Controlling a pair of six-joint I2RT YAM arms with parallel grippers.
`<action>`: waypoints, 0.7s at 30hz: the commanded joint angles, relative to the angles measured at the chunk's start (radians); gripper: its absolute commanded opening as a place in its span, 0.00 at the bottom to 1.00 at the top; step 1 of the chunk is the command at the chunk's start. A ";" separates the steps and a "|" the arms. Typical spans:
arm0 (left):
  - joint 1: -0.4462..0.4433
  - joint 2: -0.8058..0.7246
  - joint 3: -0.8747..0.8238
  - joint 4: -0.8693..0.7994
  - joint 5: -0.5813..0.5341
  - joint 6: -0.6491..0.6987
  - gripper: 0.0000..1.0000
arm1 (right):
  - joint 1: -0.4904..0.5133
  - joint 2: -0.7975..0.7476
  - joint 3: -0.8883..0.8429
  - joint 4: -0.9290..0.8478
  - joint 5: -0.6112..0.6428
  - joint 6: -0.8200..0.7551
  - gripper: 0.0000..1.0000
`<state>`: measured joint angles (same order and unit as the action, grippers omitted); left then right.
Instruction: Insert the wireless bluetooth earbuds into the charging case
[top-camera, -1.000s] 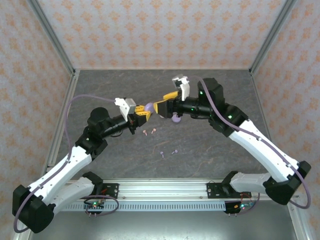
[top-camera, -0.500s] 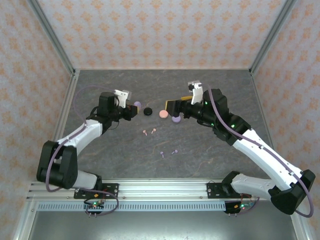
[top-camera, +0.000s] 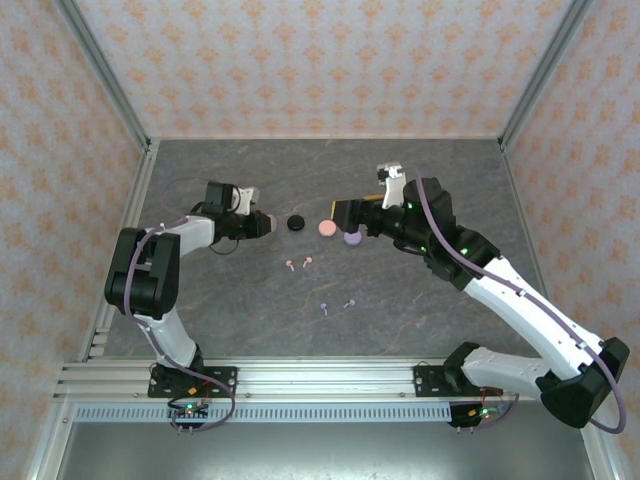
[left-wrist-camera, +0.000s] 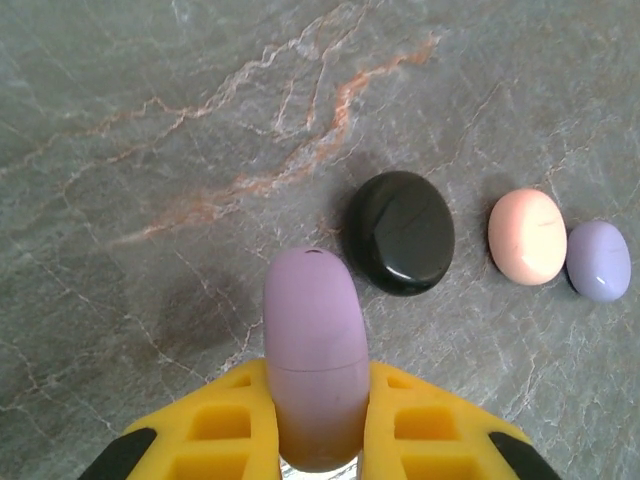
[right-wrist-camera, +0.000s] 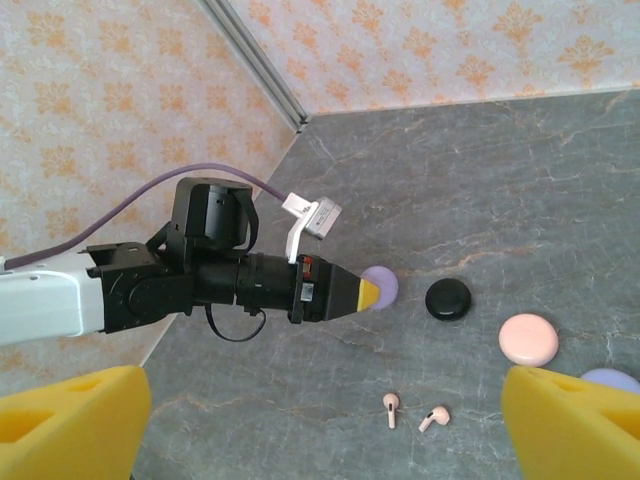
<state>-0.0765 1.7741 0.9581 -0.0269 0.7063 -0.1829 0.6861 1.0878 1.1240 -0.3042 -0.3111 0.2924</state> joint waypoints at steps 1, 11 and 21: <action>0.009 0.019 0.032 -0.028 0.027 -0.005 0.20 | -0.004 0.007 0.015 -0.046 0.023 0.009 0.92; 0.017 0.099 0.051 -0.024 0.050 -0.023 0.37 | -0.005 0.050 0.073 -0.168 0.077 -0.024 0.92; 0.034 -0.008 0.033 -0.024 0.030 -0.032 0.57 | -0.005 0.188 0.166 -0.375 0.209 -0.247 0.99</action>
<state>-0.0582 1.8462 0.9867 -0.0391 0.7490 -0.2127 0.6861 1.2076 1.2373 -0.5587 -0.1864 0.1768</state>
